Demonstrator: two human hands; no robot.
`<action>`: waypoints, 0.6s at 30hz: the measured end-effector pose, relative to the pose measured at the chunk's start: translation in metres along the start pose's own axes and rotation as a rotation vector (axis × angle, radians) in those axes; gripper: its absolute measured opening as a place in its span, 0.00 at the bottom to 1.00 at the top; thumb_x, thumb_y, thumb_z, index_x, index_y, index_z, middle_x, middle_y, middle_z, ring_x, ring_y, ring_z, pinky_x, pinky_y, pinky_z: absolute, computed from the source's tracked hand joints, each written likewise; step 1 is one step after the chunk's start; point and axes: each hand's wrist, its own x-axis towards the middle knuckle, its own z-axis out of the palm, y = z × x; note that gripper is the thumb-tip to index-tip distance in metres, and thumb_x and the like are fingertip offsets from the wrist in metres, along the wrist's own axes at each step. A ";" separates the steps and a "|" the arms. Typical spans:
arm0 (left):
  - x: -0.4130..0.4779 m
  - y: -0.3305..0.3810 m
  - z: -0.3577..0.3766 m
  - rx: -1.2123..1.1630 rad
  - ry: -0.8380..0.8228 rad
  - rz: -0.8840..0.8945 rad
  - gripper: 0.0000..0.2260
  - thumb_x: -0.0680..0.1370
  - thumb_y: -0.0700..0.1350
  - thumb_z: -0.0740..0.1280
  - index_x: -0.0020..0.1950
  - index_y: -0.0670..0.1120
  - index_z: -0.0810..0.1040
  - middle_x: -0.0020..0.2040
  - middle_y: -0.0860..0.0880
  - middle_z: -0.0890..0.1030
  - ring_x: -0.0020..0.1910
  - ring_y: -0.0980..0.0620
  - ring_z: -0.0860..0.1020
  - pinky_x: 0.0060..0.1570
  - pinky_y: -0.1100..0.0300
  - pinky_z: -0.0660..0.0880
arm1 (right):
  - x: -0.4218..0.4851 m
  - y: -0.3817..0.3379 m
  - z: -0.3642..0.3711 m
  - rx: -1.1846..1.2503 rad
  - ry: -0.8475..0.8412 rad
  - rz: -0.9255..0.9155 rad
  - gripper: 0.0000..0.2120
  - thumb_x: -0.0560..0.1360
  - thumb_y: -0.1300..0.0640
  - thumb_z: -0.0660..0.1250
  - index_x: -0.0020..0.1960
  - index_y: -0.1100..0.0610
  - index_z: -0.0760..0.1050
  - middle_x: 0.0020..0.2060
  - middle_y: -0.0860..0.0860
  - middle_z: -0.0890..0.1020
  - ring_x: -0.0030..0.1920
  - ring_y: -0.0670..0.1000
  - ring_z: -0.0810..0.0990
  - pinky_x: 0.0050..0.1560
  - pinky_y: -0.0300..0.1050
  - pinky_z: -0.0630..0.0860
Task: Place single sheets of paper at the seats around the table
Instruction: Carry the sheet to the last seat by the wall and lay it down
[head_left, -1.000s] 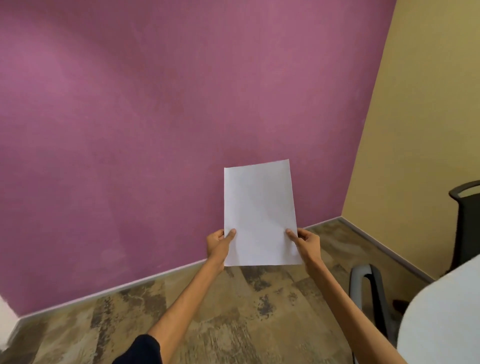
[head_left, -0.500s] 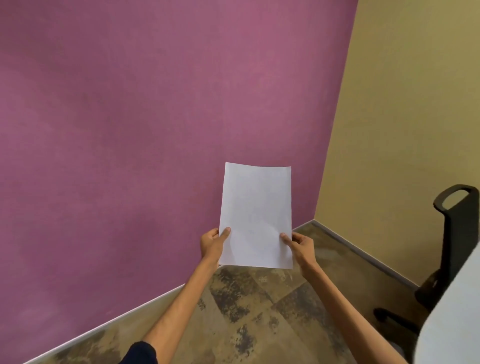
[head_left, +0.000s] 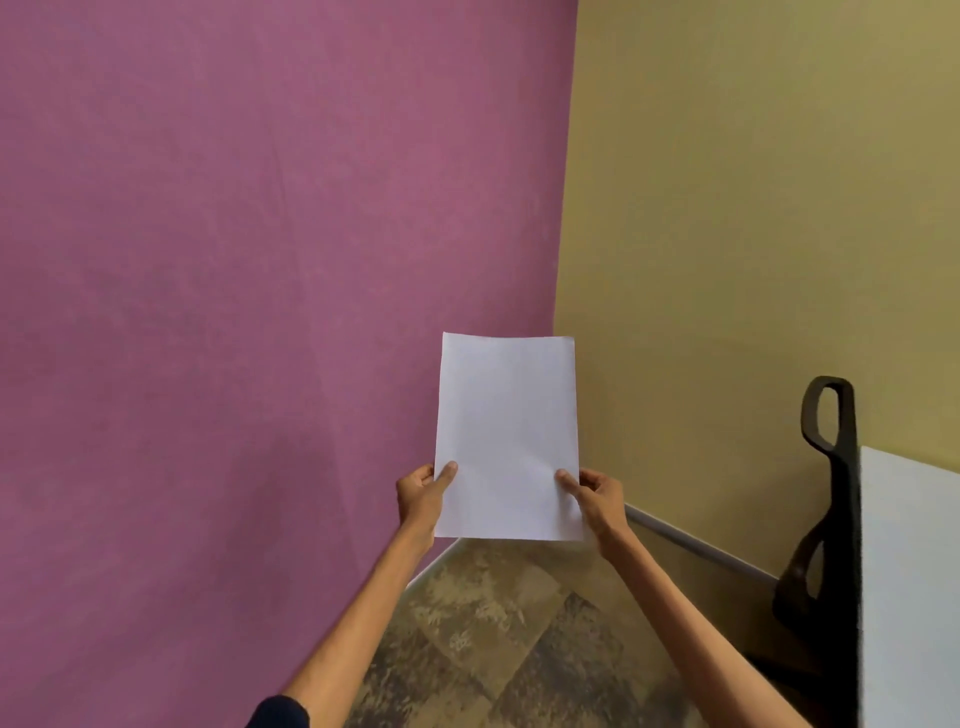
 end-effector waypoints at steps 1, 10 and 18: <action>0.014 -0.002 0.009 0.002 -0.008 -0.009 0.08 0.76 0.41 0.72 0.49 0.37 0.82 0.46 0.44 0.85 0.42 0.47 0.82 0.44 0.56 0.80 | 0.014 0.000 -0.001 0.005 0.015 0.005 0.05 0.74 0.54 0.72 0.43 0.55 0.83 0.40 0.51 0.87 0.37 0.49 0.85 0.38 0.45 0.82; 0.134 -0.035 0.112 0.056 -0.120 -0.058 0.07 0.76 0.40 0.72 0.48 0.36 0.81 0.46 0.41 0.83 0.43 0.47 0.79 0.49 0.47 0.80 | 0.139 0.031 -0.038 0.024 0.122 0.050 0.05 0.75 0.54 0.72 0.45 0.55 0.83 0.43 0.52 0.86 0.41 0.52 0.85 0.45 0.48 0.83; 0.241 -0.065 0.260 0.084 -0.227 -0.074 0.07 0.76 0.43 0.72 0.44 0.41 0.77 0.42 0.45 0.77 0.42 0.47 0.74 0.46 0.52 0.75 | 0.282 0.048 -0.114 0.041 0.230 0.048 0.03 0.75 0.56 0.72 0.44 0.55 0.82 0.42 0.51 0.86 0.40 0.50 0.85 0.41 0.41 0.83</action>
